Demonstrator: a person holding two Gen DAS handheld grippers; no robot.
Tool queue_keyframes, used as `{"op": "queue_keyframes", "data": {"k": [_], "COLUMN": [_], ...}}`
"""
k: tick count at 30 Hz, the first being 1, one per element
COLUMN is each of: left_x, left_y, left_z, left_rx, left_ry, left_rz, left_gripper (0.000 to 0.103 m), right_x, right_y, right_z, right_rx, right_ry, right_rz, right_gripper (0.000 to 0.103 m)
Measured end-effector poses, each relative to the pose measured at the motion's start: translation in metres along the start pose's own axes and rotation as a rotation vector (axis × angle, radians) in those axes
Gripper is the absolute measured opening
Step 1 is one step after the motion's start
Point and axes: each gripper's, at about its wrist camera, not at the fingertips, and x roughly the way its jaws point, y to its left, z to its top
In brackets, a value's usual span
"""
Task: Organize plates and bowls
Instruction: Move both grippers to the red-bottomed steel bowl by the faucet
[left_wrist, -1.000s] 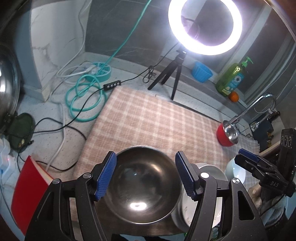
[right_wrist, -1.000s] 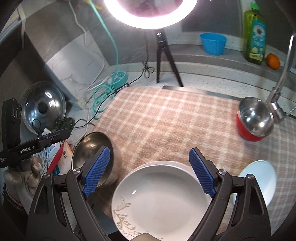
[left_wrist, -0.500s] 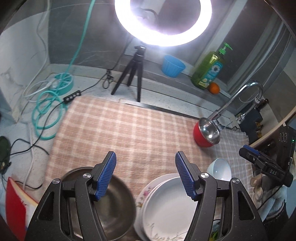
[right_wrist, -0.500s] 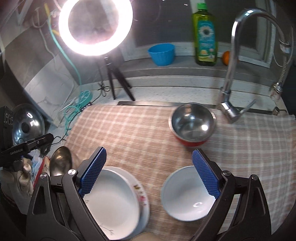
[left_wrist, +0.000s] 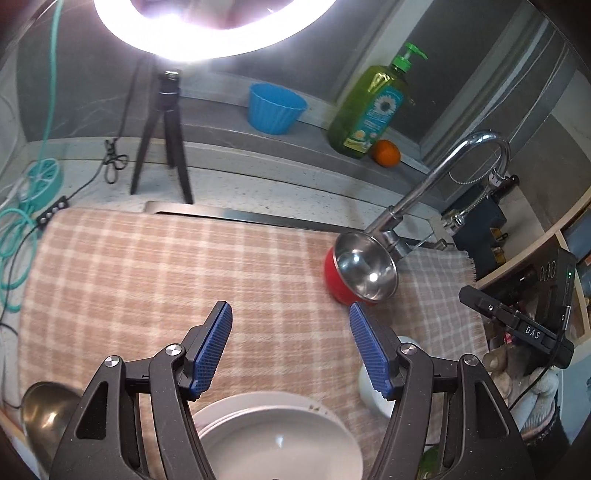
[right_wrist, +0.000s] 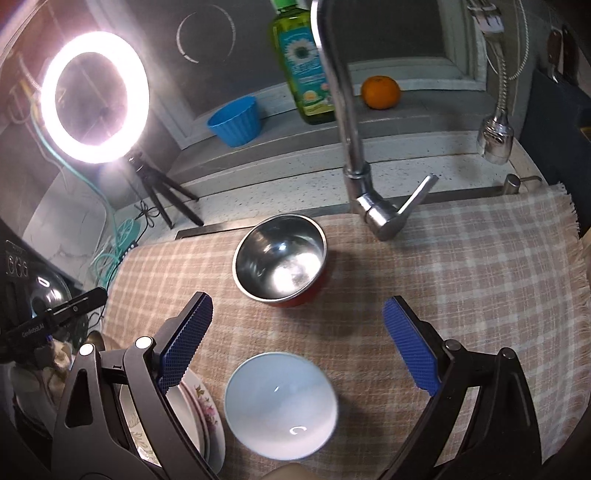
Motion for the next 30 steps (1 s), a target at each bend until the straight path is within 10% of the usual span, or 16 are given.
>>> {"op": "queue_keyframes", "data": {"k": [17, 30], "left_x": [0.098, 0.134], "left_y": [-0.033, -0.029], "left_z": [0.027, 0.037], "left_rx": [-0.052, -0.061], "left_ry": [0.147, 0.200], "left_rz": [-0.039, -0.033], "left_gripper": [0.066, 0.031], "right_x": [0.063, 0.100], "right_y": [-0.038, -0.042], "right_z": [0.018, 0.025], "right_rx": [0.141, 0.146], "right_ry": [0.084, 0.156], "right_rz": [0.106, 0.138], "right_gripper": [0.085, 0.056]}}
